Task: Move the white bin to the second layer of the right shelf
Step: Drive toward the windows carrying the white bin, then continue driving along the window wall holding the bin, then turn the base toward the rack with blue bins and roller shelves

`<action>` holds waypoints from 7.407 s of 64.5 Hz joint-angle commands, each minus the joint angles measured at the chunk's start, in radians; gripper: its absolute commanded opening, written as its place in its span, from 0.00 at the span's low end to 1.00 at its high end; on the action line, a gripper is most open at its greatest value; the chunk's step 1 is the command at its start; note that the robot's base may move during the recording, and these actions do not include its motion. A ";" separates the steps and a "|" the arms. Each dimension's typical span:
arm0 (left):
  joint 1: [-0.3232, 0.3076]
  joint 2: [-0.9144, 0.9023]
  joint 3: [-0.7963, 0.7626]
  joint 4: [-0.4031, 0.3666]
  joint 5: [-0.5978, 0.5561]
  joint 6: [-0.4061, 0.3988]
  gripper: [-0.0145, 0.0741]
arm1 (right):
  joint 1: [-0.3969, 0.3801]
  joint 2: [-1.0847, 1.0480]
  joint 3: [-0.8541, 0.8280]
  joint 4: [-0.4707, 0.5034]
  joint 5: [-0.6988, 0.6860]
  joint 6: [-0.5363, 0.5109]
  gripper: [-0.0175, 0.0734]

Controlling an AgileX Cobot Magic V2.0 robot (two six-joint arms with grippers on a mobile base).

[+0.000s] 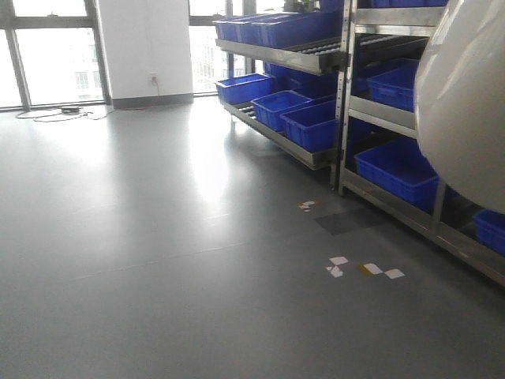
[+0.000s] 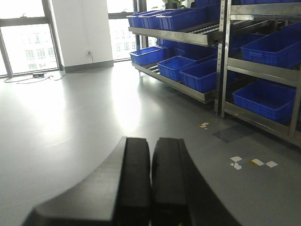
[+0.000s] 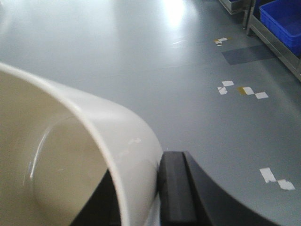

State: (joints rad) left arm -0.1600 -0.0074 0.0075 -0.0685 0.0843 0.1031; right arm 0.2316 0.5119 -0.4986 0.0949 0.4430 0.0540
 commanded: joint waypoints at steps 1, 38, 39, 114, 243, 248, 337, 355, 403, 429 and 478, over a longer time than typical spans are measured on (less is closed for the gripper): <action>0.001 -0.014 0.037 -0.005 -0.084 -0.004 0.26 | -0.003 0.003 -0.033 0.003 -0.095 -0.001 0.26; 0.001 -0.014 0.037 -0.005 -0.084 -0.004 0.26 | -0.003 0.003 -0.033 0.003 -0.095 -0.001 0.26; 0.001 -0.014 0.037 -0.005 -0.084 -0.004 0.26 | -0.003 0.003 -0.033 0.003 -0.095 -0.001 0.26; 0.001 -0.014 0.037 -0.005 -0.084 -0.004 0.26 | -0.003 0.003 -0.033 0.003 -0.095 -0.001 0.26; 0.001 -0.014 0.037 -0.005 -0.084 -0.004 0.26 | -0.003 0.003 -0.033 0.003 -0.095 -0.001 0.26; 0.001 -0.014 0.037 -0.005 -0.084 -0.004 0.26 | -0.003 0.003 -0.033 0.003 -0.095 -0.001 0.26; 0.001 -0.014 0.037 -0.005 -0.084 -0.004 0.26 | -0.003 0.003 -0.033 0.003 -0.095 -0.001 0.26; 0.001 -0.014 0.037 -0.005 -0.084 -0.004 0.26 | -0.003 0.003 -0.033 0.003 -0.095 -0.001 0.26; 0.001 -0.014 0.037 -0.005 -0.084 -0.004 0.26 | -0.003 0.003 -0.033 0.003 -0.095 -0.001 0.26; 0.001 -0.014 0.037 -0.005 -0.084 -0.004 0.26 | -0.003 0.003 -0.033 0.003 -0.095 -0.001 0.26; 0.001 -0.014 0.037 -0.005 -0.084 -0.004 0.26 | -0.003 0.003 -0.033 0.003 -0.095 -0.001 0.26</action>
State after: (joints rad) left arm -0.1600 -0.0074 0.0075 -0.0685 0.0843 0.1031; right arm 0.2316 0.5119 -0.4986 0.0949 0.4430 0.0540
